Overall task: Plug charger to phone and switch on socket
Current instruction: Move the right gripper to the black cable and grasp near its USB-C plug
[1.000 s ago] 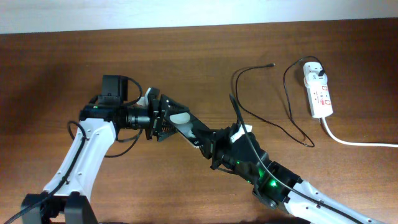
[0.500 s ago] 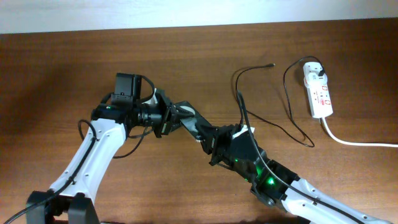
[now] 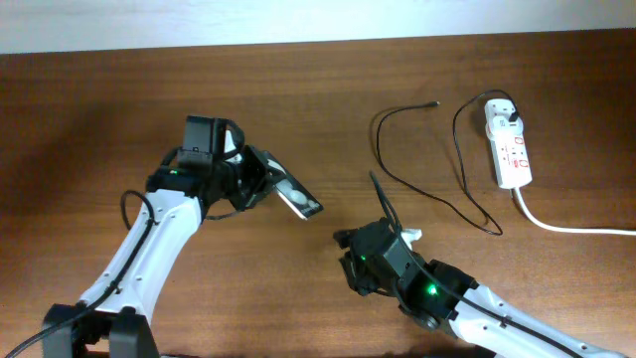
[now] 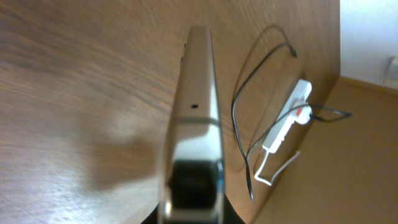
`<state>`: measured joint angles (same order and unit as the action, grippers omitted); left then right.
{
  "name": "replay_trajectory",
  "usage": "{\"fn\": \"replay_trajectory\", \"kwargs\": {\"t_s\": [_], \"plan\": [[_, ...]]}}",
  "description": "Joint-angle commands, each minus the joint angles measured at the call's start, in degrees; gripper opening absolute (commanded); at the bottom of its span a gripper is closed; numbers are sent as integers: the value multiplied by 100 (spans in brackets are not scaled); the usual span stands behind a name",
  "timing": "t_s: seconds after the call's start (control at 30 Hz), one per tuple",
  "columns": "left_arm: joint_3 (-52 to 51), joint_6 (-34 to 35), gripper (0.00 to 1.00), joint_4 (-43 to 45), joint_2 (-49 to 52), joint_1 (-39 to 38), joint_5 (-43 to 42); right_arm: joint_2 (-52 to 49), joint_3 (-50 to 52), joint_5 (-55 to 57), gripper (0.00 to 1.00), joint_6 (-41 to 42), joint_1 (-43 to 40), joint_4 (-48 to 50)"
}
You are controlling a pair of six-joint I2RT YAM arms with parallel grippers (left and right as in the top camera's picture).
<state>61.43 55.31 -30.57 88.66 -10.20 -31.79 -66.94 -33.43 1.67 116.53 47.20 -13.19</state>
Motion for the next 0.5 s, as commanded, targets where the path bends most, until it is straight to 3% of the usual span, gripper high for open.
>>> {"fn": "replay_trajectory", "kwargs": {"t_s": [0.0, 0.03, 0.1, 0.17, 0.4, 0.47], "plan": [[37, -841, 2, 11, 9, 356, -450, -9, 22, 378, 64, -55, 31, -846], [37, -1344, 0, -90, 9, 439, -798, -9, 22, 520, 74, -55, 31, -1403], [37, -1644, 0, -675, 9, 474, -1110, -9, 22, 737, 89, -55, 31, -2140], [37, -2159, 0, -815, 9, 474, -1611, -9, 22, 951, 100, -55, 31, -2465], [37, -2535, 0, -916, 9, 472, -1709, -9, 22, 1456, 99, -76, 31, -3198], [37, -2868, 0, -920, 9, 472, -1685, -9, -85, 2332, 99, -1115, 28, -2920]]}}
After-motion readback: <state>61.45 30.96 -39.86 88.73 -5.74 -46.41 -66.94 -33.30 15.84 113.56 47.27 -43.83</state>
